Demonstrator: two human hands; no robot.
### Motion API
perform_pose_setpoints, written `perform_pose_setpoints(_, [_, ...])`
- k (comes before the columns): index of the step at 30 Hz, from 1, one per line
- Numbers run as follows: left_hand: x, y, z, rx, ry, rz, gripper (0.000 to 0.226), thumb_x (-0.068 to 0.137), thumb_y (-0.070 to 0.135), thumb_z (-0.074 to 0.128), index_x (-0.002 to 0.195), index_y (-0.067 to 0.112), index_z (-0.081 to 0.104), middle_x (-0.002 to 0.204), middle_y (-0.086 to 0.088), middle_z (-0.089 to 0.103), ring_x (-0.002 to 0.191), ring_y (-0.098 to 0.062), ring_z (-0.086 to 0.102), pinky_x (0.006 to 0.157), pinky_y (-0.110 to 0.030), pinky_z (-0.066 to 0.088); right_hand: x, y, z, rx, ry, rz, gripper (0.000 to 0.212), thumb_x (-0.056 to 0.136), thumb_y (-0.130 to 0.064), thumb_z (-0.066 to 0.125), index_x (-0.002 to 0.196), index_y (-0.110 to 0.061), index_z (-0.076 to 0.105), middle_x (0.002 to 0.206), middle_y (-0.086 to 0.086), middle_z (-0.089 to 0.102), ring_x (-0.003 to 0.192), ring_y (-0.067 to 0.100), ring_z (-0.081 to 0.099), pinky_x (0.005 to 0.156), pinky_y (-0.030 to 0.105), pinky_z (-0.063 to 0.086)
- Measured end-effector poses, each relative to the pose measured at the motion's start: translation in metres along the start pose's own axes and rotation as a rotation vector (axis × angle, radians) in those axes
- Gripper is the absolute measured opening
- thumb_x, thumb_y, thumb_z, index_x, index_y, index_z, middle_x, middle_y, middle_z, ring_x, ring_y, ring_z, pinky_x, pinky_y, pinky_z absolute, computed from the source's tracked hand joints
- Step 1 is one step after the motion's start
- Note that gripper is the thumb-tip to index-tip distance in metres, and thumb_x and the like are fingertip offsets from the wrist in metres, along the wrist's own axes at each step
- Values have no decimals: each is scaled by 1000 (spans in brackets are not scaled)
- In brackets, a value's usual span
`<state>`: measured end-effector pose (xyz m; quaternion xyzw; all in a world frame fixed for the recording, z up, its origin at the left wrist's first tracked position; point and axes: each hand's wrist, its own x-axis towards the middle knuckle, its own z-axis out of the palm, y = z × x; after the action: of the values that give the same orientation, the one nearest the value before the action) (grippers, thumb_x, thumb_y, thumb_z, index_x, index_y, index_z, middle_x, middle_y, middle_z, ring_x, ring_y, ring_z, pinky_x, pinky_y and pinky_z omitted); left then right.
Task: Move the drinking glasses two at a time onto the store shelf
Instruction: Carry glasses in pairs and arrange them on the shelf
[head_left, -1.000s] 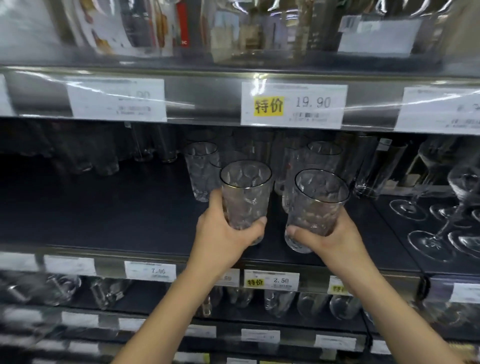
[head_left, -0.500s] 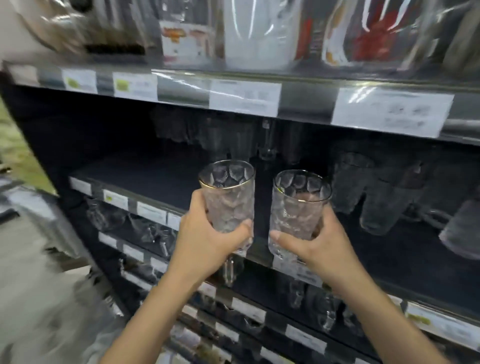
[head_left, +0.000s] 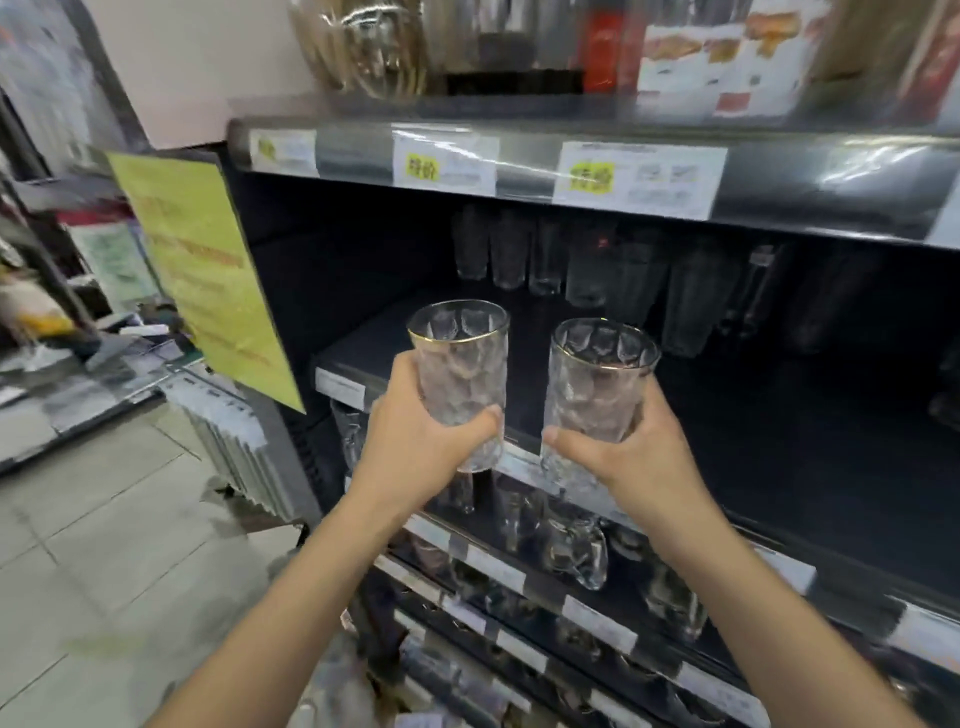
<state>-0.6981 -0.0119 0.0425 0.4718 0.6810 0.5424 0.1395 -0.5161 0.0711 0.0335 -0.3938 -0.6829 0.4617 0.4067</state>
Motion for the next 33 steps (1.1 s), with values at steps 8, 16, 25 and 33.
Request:
perform_pose_setpoints(8, [98, -47, -9, -16, -14, -66, 57, 72, 34, 82, 117, 25, 48, 101, 19, 61, 92, 8, 56, 69, -13, 41, 67, 10, 53, -40, 20, 58, 53, 72, -24, 86, 110, -37, 52, 100, -18, 68, 83, -12, 64, 74, 17, 47])
perform_pose_setpoints(16, [190, -93, 7, -22, -31, -55, 59, 72, 28, 83, 116, 21, 44, 100, 14, 59, 101, -10, 61, 82, -24, 47, 162, 39, 95, -33, 51, 46, 62, 70, -26, 88, 121, -30, 52, 109, -16, 66, 100, 1, 64, 81, 21, 50])
perform_pose_setpoints(25, [261, -134, 13, -80, 1, -28, 60, 76, 20, 82, 120, 16, 41, 102, 11, 55, 98, -8, 58, 81, -20, 45, 233, 53, 138, -14, 120, 4, 79, 71, -30, 87, 136, -27, 42, 120, -11, 61, 109, 5, 60, 99, 30, 49])
perform_pose_setpoints(33, [306, -161, 26, -238, -74, -5, 67, 79, 23, 80, 134, 19, 42, 115, 7, 60, 106, -7, 60, 94, -25, 50, 264, 60, 162, -13, 231, -24, 63, 76, -29, 83, 120, -34, 38, 118, -11, 61, 107, 5, 60, 92, 21, 48])
